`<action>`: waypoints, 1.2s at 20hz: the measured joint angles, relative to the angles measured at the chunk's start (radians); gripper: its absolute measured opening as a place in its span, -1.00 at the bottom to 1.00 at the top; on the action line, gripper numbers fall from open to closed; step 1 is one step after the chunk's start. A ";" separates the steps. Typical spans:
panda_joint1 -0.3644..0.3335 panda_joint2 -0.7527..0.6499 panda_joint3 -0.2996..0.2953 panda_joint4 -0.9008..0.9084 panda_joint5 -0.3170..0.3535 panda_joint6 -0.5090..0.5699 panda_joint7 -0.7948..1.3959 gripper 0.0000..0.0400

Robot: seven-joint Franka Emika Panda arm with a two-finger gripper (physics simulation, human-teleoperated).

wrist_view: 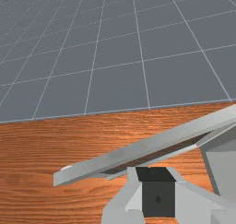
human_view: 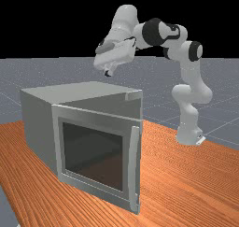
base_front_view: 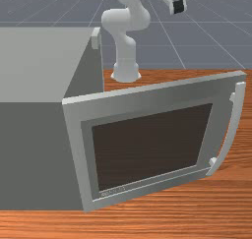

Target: Close the microwave

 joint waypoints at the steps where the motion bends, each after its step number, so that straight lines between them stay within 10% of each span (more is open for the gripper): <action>1: 0.005 0.043 -0.006 0.017 -0.007 0.053 0.020 -1.00; 14: 0.071 0.294 -0.040 0.051 -0.073 0.317 0.130 -1.00; 24: 0.070 0.049 -0.078 -0.230 -0.227 0.046 0.065 -0.94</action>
